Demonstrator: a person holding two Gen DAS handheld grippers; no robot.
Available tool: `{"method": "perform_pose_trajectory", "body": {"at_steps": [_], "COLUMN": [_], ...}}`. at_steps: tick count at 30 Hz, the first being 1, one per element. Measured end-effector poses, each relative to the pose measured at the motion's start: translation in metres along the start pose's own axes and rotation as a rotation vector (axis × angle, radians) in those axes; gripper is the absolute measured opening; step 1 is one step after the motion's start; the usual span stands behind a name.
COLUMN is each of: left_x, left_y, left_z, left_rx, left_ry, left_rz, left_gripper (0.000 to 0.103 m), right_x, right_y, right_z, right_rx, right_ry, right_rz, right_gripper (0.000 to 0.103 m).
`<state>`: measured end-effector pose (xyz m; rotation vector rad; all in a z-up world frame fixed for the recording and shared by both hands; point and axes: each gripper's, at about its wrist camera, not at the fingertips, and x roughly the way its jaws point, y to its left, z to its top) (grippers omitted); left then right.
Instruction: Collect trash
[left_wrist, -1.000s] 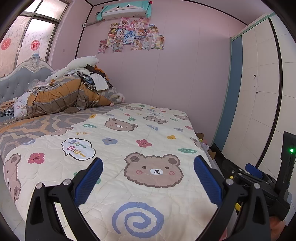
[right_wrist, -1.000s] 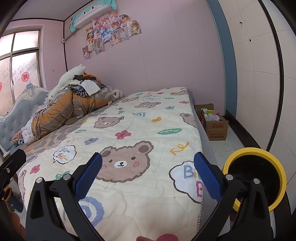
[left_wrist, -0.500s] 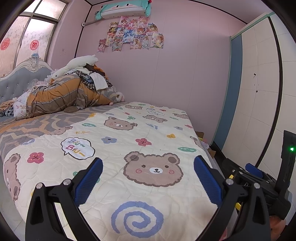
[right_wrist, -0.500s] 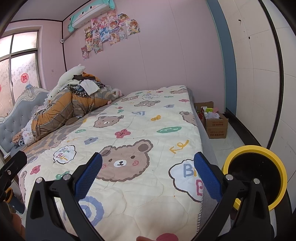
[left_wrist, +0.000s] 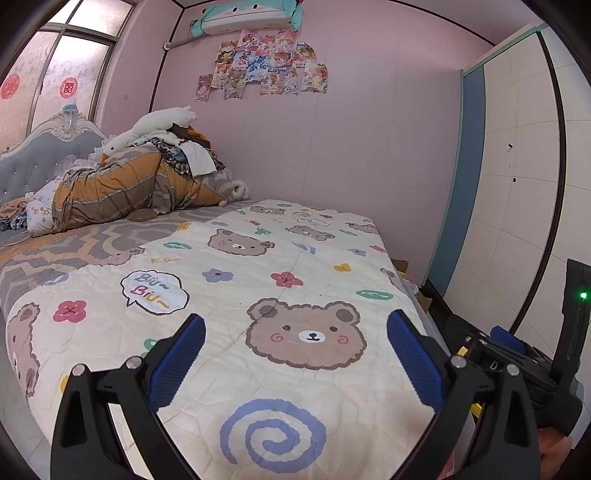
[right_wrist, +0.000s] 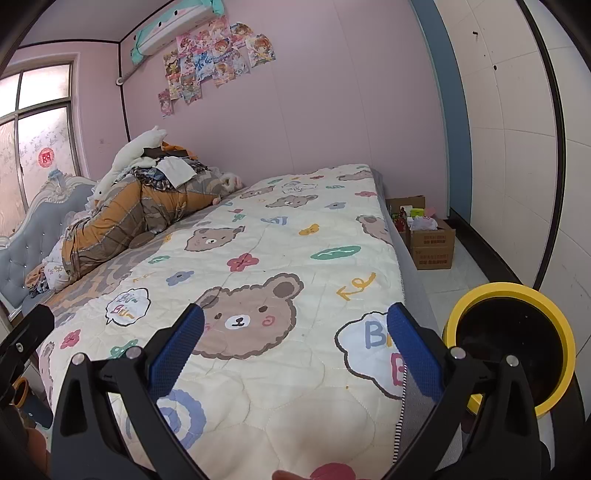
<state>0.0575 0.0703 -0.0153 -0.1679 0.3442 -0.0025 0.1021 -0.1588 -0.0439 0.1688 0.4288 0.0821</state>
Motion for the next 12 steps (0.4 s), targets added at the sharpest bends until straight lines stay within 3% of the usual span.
{"method": "perform_pose_trajectory", "body": {"at_steps": [12], "left_x": [0.0042], "left_y": [0.0039], "left_z": [-0.0018], "left_rx": [-0.008], "left_ry": [0.014], "left_rz": [-0.015], "left_gripper": [0.095], "right_x": [0.0001], "right_y": [0.0008], "right_z": [-0.0030], "right_rx": [0.002], "right_ry": [0.005], "right_rz": [-0.002], "right_gripper": [0.095]}}
